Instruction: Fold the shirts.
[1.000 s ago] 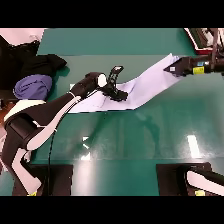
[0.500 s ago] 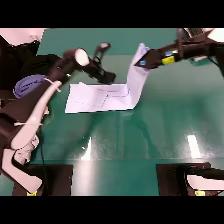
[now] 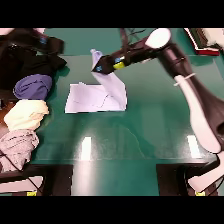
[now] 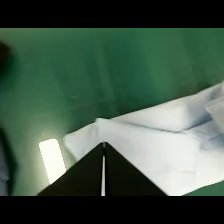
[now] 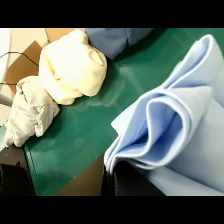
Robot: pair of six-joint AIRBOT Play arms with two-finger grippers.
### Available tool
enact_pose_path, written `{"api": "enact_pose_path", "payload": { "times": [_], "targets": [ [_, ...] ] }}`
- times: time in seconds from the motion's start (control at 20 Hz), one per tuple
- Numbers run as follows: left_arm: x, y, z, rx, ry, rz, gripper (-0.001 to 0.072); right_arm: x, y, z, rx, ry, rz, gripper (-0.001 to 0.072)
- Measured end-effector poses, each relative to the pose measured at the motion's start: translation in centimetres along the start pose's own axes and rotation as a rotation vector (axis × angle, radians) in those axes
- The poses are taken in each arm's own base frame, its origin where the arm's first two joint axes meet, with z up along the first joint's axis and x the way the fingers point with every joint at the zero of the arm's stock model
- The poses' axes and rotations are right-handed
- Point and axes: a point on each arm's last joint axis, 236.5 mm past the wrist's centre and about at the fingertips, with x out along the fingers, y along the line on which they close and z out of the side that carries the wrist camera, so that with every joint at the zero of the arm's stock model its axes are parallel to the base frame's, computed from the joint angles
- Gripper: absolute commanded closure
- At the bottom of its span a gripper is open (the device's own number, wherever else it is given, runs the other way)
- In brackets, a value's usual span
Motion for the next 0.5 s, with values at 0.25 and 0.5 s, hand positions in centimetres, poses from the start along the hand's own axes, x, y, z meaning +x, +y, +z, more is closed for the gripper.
{"api": "enact_pose_path", "payload": {
  "times": [0.25,0.5],
  "targets": [
    [-4.5,2.5,0.5,-0.005,-0.051,0.079,0.0682,6.9,-0.8,-1.7,0.027,0.008,0.006,0.0696],
    [-5.4,3.0,-0.2,-0.007,-0.031,0.098,0.0682,12.6,-0.9,-3.0,0.038,-0.032,-0.006,0.0244]
  ]
}}
